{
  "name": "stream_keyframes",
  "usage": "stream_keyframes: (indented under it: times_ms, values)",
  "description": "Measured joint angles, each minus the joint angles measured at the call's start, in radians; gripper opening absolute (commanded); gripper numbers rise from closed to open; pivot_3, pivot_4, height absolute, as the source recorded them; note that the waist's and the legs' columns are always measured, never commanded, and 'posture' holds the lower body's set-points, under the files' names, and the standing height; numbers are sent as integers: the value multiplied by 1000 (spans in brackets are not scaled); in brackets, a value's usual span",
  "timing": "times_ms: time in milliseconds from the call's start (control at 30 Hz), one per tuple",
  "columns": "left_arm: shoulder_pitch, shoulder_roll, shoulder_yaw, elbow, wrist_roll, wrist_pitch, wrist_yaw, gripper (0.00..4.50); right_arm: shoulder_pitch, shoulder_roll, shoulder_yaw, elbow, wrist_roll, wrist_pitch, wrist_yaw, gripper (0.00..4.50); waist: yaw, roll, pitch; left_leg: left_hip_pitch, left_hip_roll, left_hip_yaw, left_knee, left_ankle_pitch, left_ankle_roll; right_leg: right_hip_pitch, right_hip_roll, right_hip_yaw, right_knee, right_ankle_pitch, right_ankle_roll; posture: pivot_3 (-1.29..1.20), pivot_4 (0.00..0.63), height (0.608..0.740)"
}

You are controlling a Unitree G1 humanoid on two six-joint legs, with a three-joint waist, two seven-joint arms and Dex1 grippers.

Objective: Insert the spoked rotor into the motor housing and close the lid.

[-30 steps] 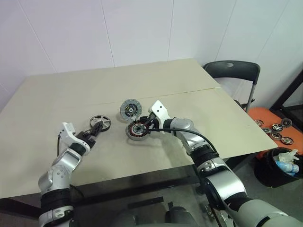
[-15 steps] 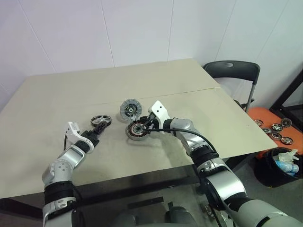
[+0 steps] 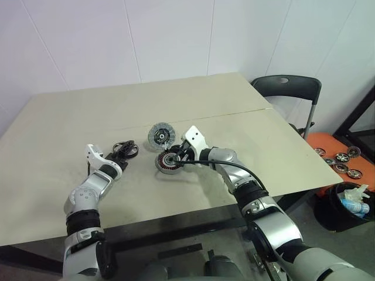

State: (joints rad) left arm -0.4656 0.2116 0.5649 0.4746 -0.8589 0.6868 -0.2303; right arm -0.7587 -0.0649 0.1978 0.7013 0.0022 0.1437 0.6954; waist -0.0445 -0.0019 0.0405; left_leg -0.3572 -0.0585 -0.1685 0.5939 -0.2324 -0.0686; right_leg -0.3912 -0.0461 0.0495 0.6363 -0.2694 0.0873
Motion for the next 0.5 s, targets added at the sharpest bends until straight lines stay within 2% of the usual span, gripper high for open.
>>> stream_keyframes:
  times_ms: [133, 233, 367, 500]
  values:
    - [-3, 0, 7, 11, -2, 0, 7, 4500, 0, 0, 1, 0, 0, 0, -1, 49, 0, 0, 0, 0, 0, 0, 0, 0, 0, 0, 0, 0, 0, 0, 0, 0, 0, 740]
    - [-6, -1, 21, 19, -5, -2, 22, 3891, 0, 0, 2, 0, 0, 0, -3, 0, -1, 0, 0, 1, 0, 0, 0, 0, 0, 0, 0, 0, 1, 0, 0, 0, 0, 740]
    - [-6, -1, 61, 32, -21, -7, 42, 2685, 0, -1, 2, 0, -1, 0, -6, 0, 0, 0, 0, 0, 0, 0, 0, 0, 0, 0, 0, 0, 1, 0, 0, 0, 0, 740]
    - [-7, -16, 82, 32, -32, -6, 50, 2685, 3, -3, 3, 0, -3, 0, -6, 0, 0, 0, 0, 0, 0, 0, 0, 0, 0, 0, 0, 0, 1, 0, 0, 0, 0, 740]
